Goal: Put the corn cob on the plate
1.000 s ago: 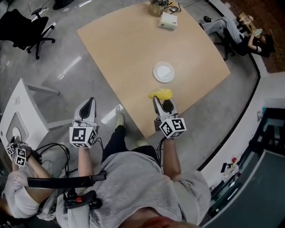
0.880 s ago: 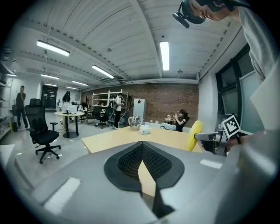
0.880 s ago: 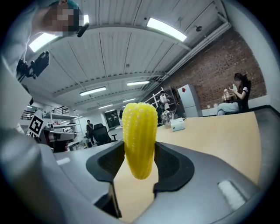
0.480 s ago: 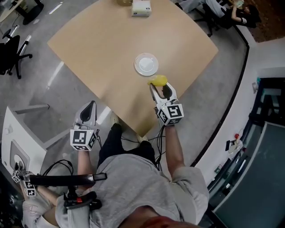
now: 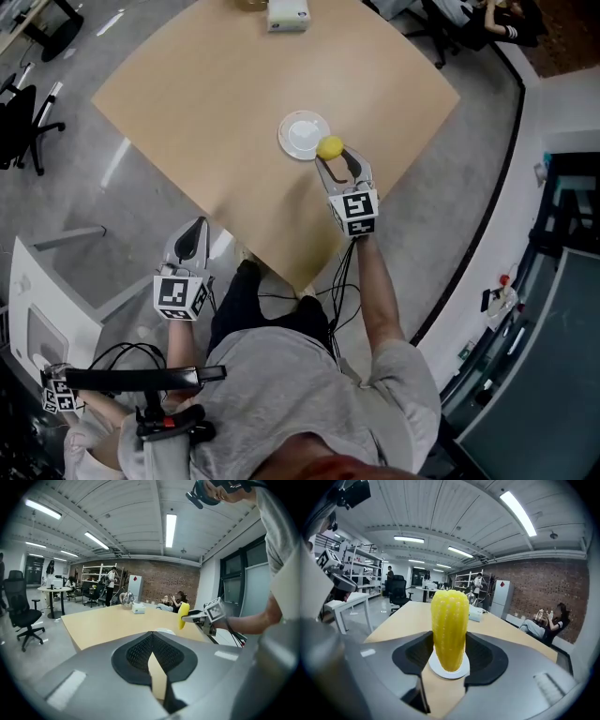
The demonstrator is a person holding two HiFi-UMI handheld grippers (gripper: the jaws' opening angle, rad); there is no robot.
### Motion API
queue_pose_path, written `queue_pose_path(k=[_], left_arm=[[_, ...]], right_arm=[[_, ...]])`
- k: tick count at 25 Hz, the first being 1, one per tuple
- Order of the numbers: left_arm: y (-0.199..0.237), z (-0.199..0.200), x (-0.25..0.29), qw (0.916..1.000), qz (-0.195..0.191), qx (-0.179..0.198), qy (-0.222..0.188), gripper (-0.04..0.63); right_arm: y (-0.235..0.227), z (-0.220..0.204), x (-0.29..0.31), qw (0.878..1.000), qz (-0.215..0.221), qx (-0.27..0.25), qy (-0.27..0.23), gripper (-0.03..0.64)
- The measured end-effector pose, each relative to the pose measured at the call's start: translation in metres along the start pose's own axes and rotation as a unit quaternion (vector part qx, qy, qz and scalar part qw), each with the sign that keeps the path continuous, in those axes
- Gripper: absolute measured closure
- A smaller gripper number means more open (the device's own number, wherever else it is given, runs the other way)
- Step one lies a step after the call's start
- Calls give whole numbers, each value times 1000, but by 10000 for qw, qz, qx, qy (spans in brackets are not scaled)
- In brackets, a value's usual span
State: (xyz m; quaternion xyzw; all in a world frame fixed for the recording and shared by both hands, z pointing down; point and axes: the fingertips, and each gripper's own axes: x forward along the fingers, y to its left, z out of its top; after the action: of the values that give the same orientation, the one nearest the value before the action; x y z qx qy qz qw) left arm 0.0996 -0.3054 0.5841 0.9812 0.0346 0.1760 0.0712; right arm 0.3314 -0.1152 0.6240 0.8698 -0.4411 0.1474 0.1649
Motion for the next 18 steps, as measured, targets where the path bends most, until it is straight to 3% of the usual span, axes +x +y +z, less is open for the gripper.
queue_pose_path(k=[7,14,18], left_arm=[[-1,-4,-1,9999,54,102,49,575],[-4,-2,-1,10000,34,59,54,575],[-4,-3,-1,10000,52,66,48,575]], right_arm=[[-6,-19,35,9909,127,-1157,670,398],[4,-38,69,9584,470,-2503,1286,398],[8,-50,84,9301,573,-3237,1638,397]])
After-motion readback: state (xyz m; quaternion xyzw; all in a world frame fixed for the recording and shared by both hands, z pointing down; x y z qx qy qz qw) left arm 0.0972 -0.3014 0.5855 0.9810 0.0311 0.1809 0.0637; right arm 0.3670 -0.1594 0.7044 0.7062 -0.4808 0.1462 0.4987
